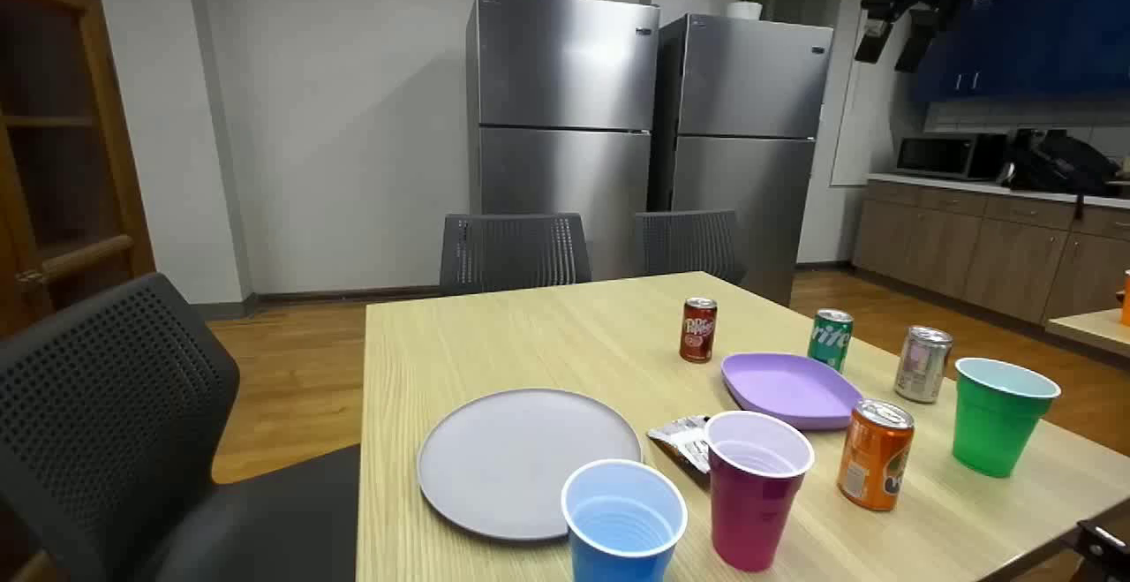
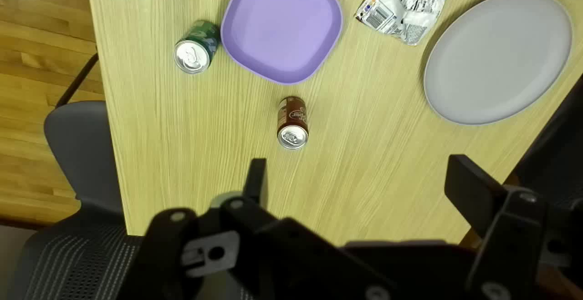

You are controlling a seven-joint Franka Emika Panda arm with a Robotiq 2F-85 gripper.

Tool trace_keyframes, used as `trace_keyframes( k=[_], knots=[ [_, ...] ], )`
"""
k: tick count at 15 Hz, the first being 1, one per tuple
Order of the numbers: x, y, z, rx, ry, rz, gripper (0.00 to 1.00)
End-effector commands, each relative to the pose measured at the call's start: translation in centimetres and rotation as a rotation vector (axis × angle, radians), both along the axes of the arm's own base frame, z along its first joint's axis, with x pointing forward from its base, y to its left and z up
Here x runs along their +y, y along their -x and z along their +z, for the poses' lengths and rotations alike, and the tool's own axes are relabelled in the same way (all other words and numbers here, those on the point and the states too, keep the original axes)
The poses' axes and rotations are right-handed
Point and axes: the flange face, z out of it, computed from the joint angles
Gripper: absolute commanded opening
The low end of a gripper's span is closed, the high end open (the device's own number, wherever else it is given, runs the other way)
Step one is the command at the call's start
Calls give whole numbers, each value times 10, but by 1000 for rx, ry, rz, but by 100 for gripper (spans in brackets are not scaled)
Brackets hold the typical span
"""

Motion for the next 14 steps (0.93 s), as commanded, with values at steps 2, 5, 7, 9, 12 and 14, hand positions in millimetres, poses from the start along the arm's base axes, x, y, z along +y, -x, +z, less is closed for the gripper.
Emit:
trace_keyframes(
  k=[2,5,7,9,12,14],
  knots=[
    [0,0,0,1,0,0,100],
    [0,0,0,1,0,0,100],
    [0,0,0,1,0,0,100],
    [-2,-2,0,-2,2,-1,100],
    [-3,-14,-2,-30,36,14,100],
    [-3,-24,-5,-60,56,17,100]
  ],
)
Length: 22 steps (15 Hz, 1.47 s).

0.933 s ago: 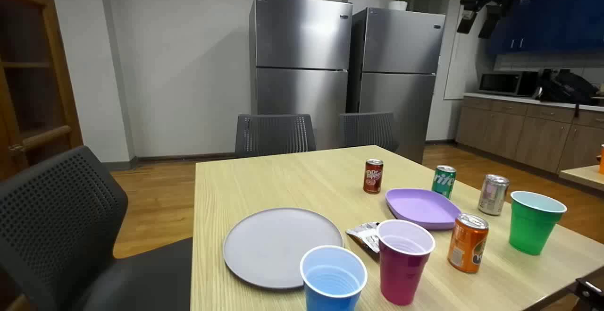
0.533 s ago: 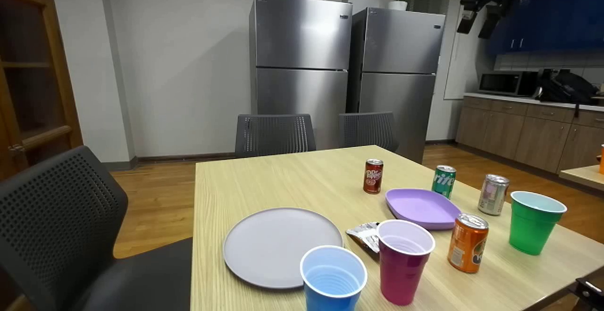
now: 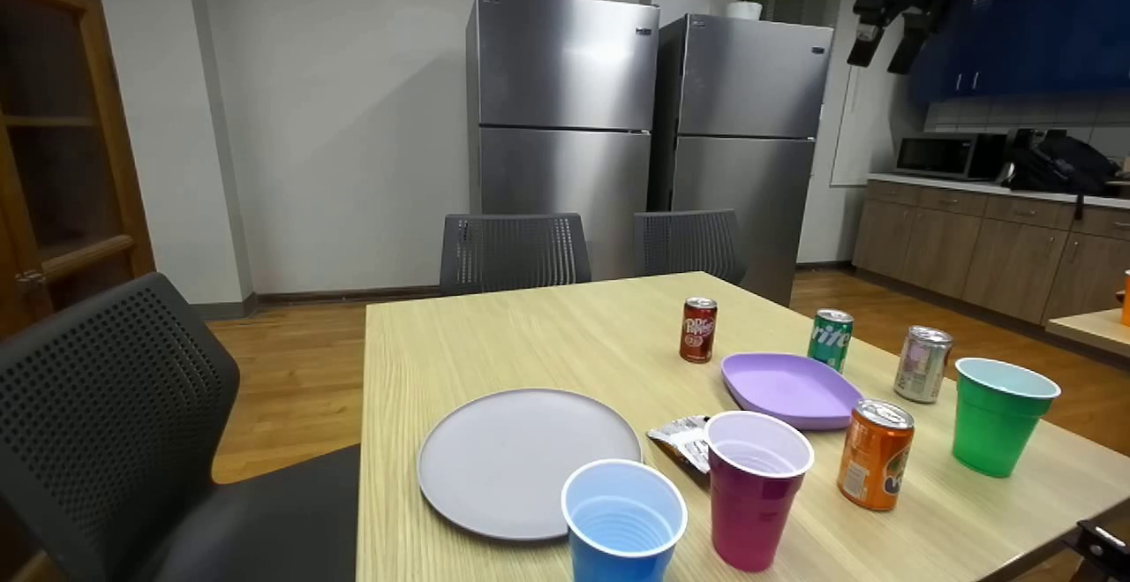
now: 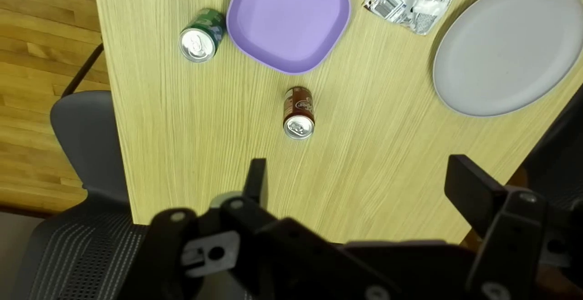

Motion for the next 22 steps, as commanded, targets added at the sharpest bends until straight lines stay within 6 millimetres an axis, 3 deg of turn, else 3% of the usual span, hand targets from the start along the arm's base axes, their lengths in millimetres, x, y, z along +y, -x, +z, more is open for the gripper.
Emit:
trace_keyframes(
  k=[1,22],
  knots=[
    [-1,-23,-6,-47,51,20,100],
    [31,-160,-134,8,42,6,100]
  ],
)
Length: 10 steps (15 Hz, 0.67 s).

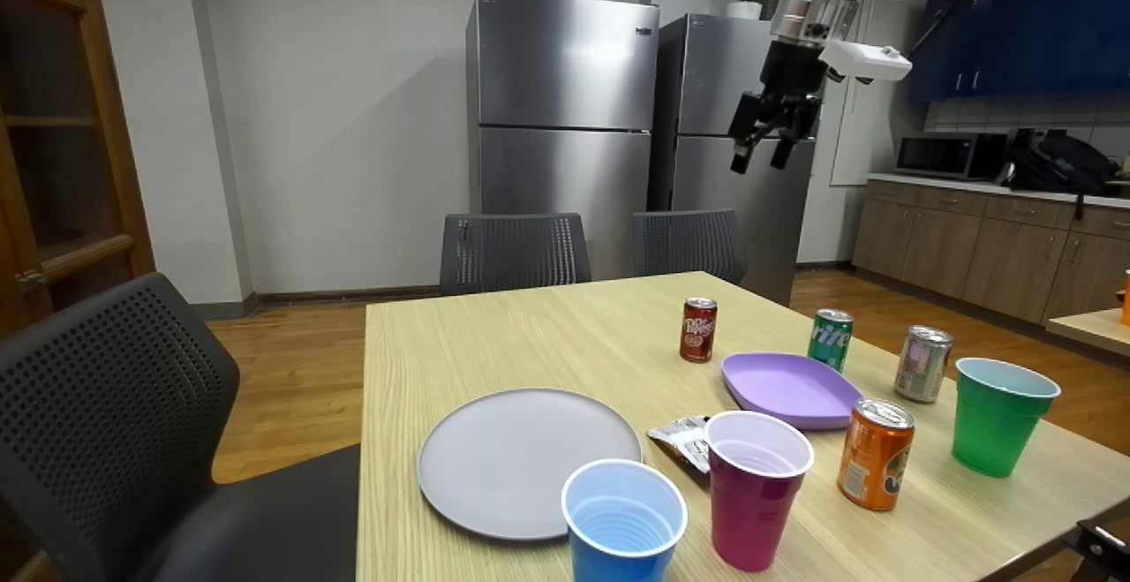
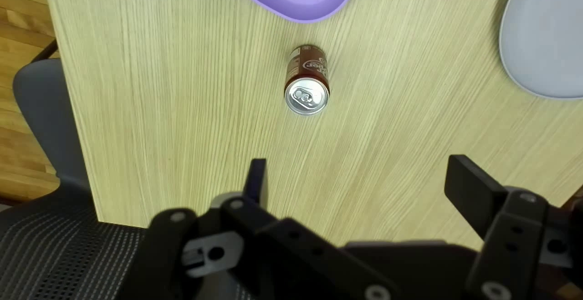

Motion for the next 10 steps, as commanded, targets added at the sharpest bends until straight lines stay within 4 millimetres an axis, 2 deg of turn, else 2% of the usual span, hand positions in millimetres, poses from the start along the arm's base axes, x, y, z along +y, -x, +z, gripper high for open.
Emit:
trace_keyframes(
  k=[1,10],
  knots=[
    [1,-34,-19,17,-2,-16,100],
    [-9,-76,-89,104,13,-57,100]
  ],
)
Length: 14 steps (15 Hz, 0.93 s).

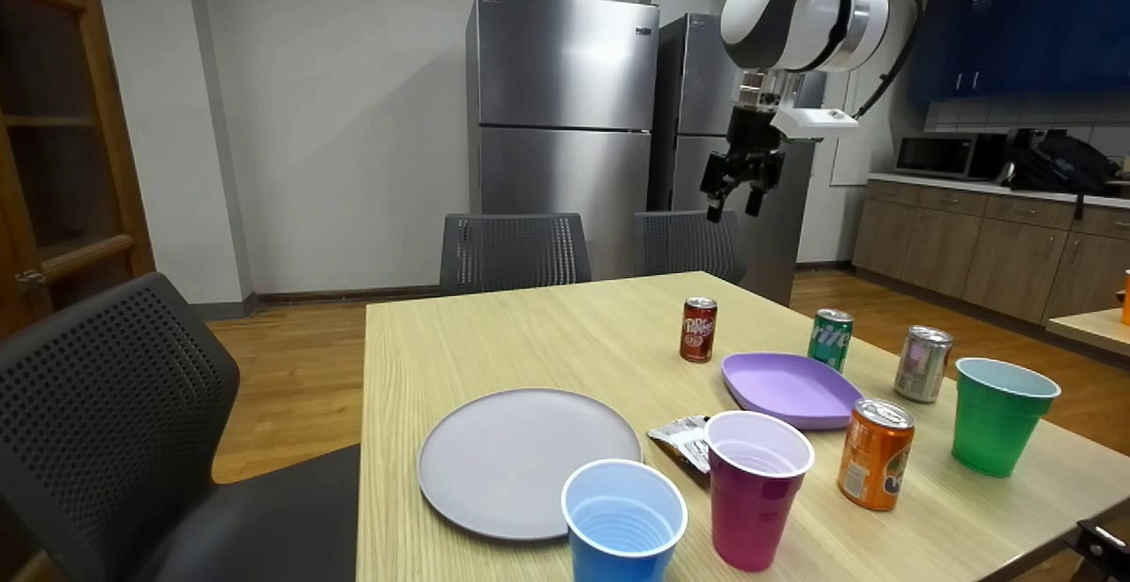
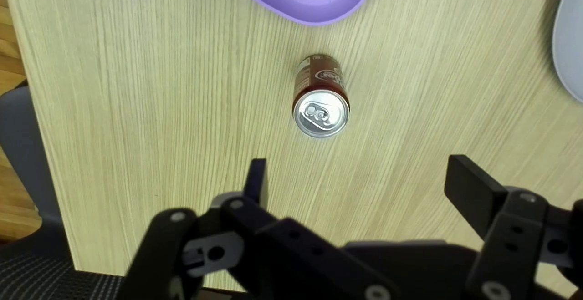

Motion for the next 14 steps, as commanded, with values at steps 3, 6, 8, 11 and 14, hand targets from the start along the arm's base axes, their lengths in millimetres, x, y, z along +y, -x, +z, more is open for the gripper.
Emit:
trace_keyframes(
  k=[3,6,8,11,14],
  knots=[
    [-7,-24,-36,45,12,-43,100],
    [-6,-27,-57,77,31,-43,100],
    [-6,-28,-71,101,48,-48,100],
    [-7,-29,-87,128,68,-59,100],
    [-5,-30,-95,145,65,-52,100]
  ],
)
